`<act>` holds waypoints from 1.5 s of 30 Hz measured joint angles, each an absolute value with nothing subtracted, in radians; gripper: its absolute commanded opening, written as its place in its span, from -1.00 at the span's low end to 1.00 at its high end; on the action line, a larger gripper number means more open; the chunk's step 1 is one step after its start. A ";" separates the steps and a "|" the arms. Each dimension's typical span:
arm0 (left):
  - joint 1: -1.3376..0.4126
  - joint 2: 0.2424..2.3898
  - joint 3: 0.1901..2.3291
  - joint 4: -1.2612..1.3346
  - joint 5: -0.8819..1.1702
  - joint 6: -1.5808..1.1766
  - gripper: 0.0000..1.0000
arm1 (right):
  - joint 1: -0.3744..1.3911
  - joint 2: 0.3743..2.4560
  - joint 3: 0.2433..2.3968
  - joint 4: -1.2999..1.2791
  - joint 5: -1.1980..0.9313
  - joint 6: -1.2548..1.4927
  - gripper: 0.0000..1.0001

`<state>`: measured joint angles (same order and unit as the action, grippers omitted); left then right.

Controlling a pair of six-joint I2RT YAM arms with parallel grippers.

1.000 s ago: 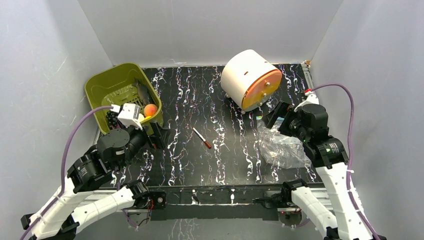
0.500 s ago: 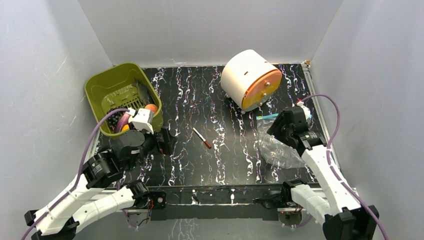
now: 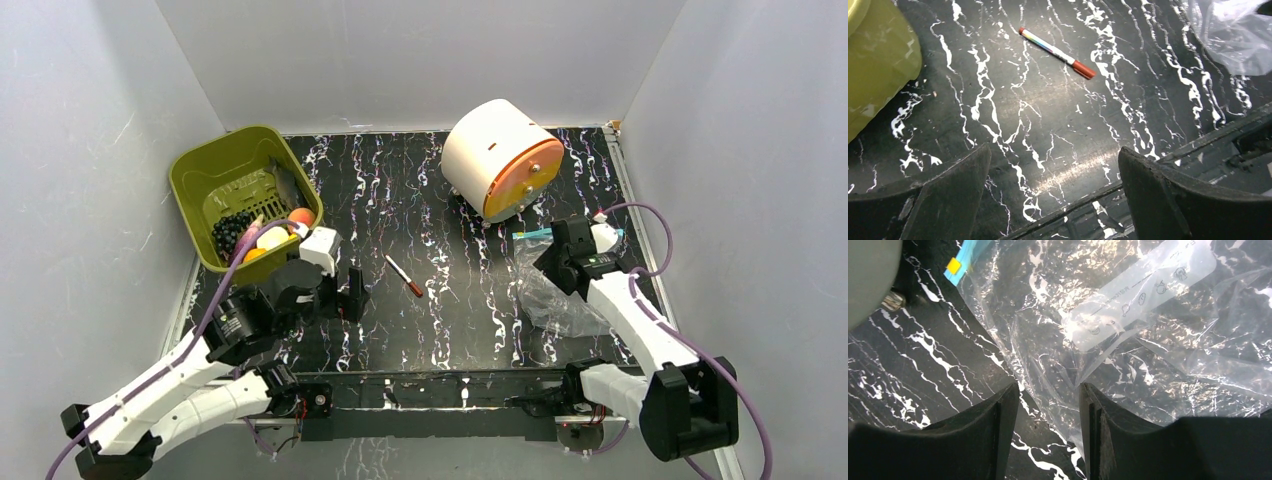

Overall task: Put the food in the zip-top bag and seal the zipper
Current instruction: Pick up the zipper food storage bag at the center of the board.

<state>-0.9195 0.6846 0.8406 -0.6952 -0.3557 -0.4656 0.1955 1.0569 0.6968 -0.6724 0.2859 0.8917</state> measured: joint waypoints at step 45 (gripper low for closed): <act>-0.920 0.509 0.739 -0.526 -0.210 -0.331 0.97 | 0.271 0.913 0.700 -0.608 -0.014 0.577 -1.00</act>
<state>-0.9195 0.5091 0.7391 -0.5262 -0.2104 -0.3305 0.2707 0.9134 0.6998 -0.6079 -0.0135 0.5774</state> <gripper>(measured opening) 0.983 0.007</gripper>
